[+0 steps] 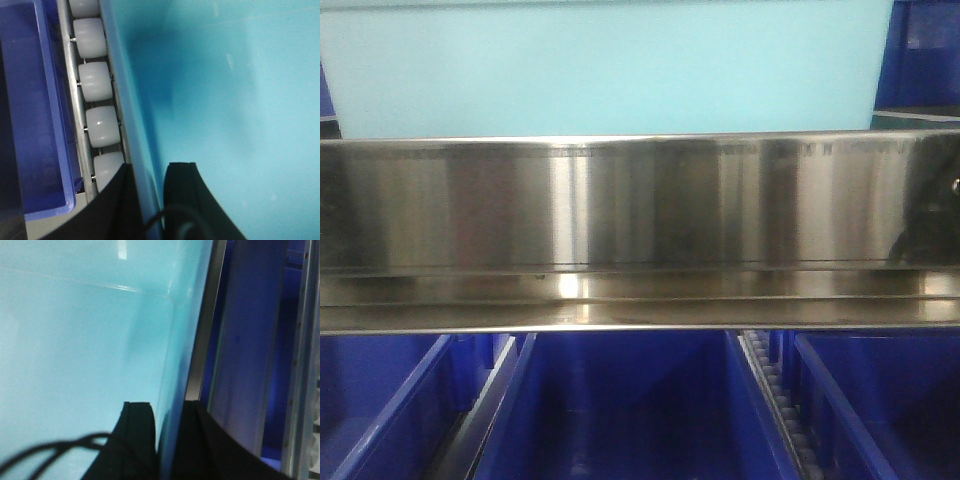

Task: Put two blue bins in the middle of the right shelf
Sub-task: 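Close both grippers on opposite side walls of the light blue bin, then lift the light blue bin and pull it back off the shelf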

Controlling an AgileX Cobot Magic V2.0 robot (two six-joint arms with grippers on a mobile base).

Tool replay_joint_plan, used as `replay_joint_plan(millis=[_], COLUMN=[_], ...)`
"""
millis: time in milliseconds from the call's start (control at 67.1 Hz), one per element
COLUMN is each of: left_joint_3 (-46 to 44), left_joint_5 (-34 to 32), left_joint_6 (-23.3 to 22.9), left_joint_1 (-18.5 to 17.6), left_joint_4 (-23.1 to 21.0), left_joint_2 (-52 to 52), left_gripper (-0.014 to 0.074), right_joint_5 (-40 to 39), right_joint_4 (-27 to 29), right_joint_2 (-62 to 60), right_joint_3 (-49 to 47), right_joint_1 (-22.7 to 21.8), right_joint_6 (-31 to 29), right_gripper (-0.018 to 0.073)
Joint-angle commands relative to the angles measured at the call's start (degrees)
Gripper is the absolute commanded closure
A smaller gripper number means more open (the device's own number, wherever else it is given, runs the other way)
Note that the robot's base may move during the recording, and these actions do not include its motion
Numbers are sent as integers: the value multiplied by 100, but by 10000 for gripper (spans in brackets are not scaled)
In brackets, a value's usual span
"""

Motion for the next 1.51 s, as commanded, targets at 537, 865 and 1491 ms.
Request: replay_joint_plan(millis=[537,865,1491], left_joint_3=[-1054,-1054,-1054], left_joint_5=[-44,-44,-132], left_joint_6=[48,48,48], left_joint_1=[-54,-54,-54], left_joint_4=[-166,-177,-177], left_joint_2=[-1513,-1667,-1665], left_gripper=[708,708,708], right_joint_5=[-408,-387,-788], right_joint_4=[-66,-66,-66], right_joint_2=[-1754,-1786,-1786], right_joint_3=[-337,-849,-845], right_joint_1=[5,5,5], right_joint_6=[-78,-78,-78], right_gripper=[712,712,712])
